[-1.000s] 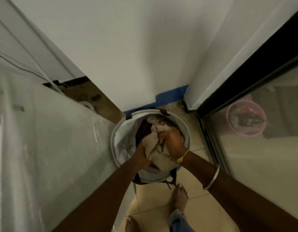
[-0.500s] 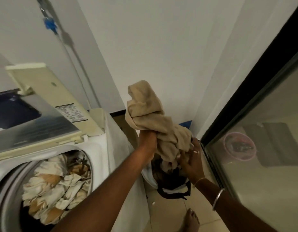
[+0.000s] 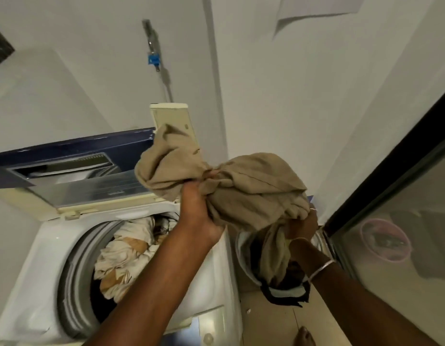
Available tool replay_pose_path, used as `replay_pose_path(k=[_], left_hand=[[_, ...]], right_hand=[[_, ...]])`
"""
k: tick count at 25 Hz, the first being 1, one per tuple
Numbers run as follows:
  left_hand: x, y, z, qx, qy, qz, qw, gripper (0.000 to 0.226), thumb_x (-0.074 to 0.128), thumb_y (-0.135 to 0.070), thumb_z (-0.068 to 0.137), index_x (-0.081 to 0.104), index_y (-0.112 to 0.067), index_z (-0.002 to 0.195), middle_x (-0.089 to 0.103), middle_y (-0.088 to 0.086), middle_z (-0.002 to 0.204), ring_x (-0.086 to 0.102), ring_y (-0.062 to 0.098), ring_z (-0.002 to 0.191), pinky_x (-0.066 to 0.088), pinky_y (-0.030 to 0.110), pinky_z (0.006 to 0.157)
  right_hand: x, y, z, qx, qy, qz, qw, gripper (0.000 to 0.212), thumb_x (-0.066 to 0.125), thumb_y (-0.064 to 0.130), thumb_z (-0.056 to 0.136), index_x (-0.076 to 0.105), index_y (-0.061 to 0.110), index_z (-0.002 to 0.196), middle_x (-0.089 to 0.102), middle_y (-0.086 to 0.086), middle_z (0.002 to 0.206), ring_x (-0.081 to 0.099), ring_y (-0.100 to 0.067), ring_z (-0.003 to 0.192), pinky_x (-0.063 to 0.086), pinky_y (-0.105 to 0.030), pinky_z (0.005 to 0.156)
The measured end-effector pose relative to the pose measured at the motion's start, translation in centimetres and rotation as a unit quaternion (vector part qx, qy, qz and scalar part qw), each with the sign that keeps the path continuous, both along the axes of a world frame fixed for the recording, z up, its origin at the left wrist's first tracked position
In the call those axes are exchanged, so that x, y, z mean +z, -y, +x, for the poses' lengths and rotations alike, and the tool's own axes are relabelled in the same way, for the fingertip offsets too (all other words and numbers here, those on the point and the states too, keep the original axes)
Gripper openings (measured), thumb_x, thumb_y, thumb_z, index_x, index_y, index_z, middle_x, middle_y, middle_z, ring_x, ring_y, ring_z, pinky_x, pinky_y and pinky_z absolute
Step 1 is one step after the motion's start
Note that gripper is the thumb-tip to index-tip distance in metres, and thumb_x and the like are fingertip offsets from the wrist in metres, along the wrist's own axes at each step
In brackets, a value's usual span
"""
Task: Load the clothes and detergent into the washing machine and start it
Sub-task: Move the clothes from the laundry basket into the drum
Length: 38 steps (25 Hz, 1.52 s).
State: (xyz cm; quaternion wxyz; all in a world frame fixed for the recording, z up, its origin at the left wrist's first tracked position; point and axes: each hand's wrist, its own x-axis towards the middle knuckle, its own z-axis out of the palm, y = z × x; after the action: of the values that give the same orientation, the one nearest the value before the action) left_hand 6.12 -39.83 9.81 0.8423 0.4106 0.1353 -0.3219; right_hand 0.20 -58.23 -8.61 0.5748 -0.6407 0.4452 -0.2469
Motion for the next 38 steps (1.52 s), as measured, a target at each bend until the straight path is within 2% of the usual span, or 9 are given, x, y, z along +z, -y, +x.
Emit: replay_pose_path(k=[6, 9, 12, 16, 21, 28, 33, 36, 38], left_hand=[[-3.4, -11.4, 2.2, 0.158, -0.064, -0.002, 0.985, 0.042, 0.04, -0.041, 0.101, 0.065, -0.015, 0.124, 0.068, 0.012, 0.124, 0.061, 0.027, 0.119, 0.05, 0.042, 0.102], [-4.6, -14.7, 2.8, 0.223, -0.112, 0.011, 0.968, 0.041, 0.048, -0.041, 0.099, 0.064, -0.016, 0.128, 0.069, 0.009, 0.123, 0.065, 0.025, 0.113, 0.06, 0.04, 0.08], [-5.1, -17.4, 4.2, 0.264, -0.108, -0.009, 0.958, 0.04, 0.05, -0.04, 0.099, 0.064, -0.016, 0.128, 0.069, 0.009, 0.124, 0.067, 0.027, 0.111, 0.06, 0.044, 0.082], [-6.4, -21.3, 4.9, 0.237, -0.136, 0.077, 0.959, 0.044, 0.048, -0.043, 0.099, 0.064, -0.012, 0.127, 0.068, 0.015, 0.123, 0.066, 0.031, 0.106, 0.061, 0.045, 0.075], [-9.1, -23.6, 2.3, 0.192, -0.173, 0.202, 0.945, 0.04, 0.044, -0.028, 0.1, 0.059, -0.006, 0.131, 0.052, 0.031, 0.135, 0.061, 0.041, 0.099, 0.042, 0.049, 0.104], [-11.8, -18.3, 0.6, 0.096, 0.116, 0.56, 0.815, 0.033, 0.058, -0.019, 0.08, 0.066, -0.017, 0.112, 0.063, 0.003, 0.119, 0.058, 0.021, 0.104, 0.045, 0.031, 0.092], [-11.6, -10.2, -0.6, -0.024, 0.442, 0.554, 0.705, 0.054, 0.056, -0.009, 0.089, 0.044, -0.021, 0.14, 0.042, 0.012, 0.15, 0.038, 0.027, 0.138, 0.029, 0.032, 0.114], [-13.1, -7.2, 1.9, -0.24, 0.576, 0.618, 0.478, 0.088, 0.071, -0.024, 0.079, 0.019, -0.02, 0.15, 0.028, 0.015, 0.157, 0.029, 0.036, 0.144, 0.029, 0.051, 0.116], [-12.7, -5.6, 2.6, -0.324, 0.549, 0.653, 0.41, 0.096, 0.07, -0.033, 0.082, 0.006, -0.024, 0.153, 0.017, 0.013, 0.16, 0.024, 0.034, 0.145, 0.028, 0.052, 0.116]], right_hand=[[12.3, -2.7, 1.3, -0.116, 0.326, 0.189, 0.919, 0.01, 0.058, 0.026, 0.091, 0.061, 0.027, 0.082, 0.058, 0.006, 0.079, 0.055, -0.009, 0.071, 0.048, -0.029, 0.068], [16.8, -9.0, 2.3, 0.039, 0.349, -0.01, 0.936, 0.027, 0.056, 0.007, 0.094, 0.058, 0.024, 0.114, 0.066, 0.009, 0.103, 0.064, -0.012, 0.097, 0.054, -0.03, 0.082], [20.4, -15.8, 3.4, 0.203, 0.43, -0.31, 0.823, 0.027, 0.052, 0.031, 0.101, 0.055, 0.01, 0.118, 0.056, 0.008, 0.12, 0.052, -0.007, 0.114, 0.042, -0.026, 0.099], [18.6, -23.4, 4.6, 0.376, 0.346, -0.373, 0.774, 0.034, 0.064, 0.021, 0.093, 0.059, 0.005, 0.123, 0.053, 0.013, 0.131, 0.051, -0.01, 0.122, 0.038, -0.02, 0.104], [4.2, -26.2, 5.6, 0.653, -0.044, -0.481, 0.584, 0.082, 0.067, 0.022, 0.085, 0.023, 0.016, 0.155, 0.002, -0.016, 0.164, 0.0, -0.041, 0.15, 0.018, -0.059, 0.118], [5.2, -20.3, 4.0, 0.534, -0.047, -0.366, 0.761, 0.044, 0.051, 0.018, 0.099, 0.046, 0.011, 0.142, 0.049, -0.01, 0.144, 0.047, -0.028, 0.132, 0.035, -0.034, 0.112], [5.3, -12.1, 1.8, 0.309, -0.03, -0.262, 0.914, 0.045, 0.057, 0.009, 0.092, 0.05, 0.012, 0.136, 0.055, -0.007, 0.133, 0.053, -0.019, 0.116, 0.042, -0.025, 0.096], [0.1, -7.5, 1.7, 0.392, -0.18, -0.233, 0.871, 0.096, 0.073, 0.028, 0.084, 0.01, 0.019, 0.156, 0.016, -0.014, 0.161, 0.026, -0.029, 0.145, 0.03, -0.041, 0.116], [-3.1, -6.1, 1.9, 0.47, -0.307, -0.22, 0.798, 0.124, 0.078, 0.035, 0.078, -0.021, 0.024, 0.152, -0.011, -0.019, 0.162, 0.009, -0.039, 0.149, 0.024, -0.048, 0.119]])
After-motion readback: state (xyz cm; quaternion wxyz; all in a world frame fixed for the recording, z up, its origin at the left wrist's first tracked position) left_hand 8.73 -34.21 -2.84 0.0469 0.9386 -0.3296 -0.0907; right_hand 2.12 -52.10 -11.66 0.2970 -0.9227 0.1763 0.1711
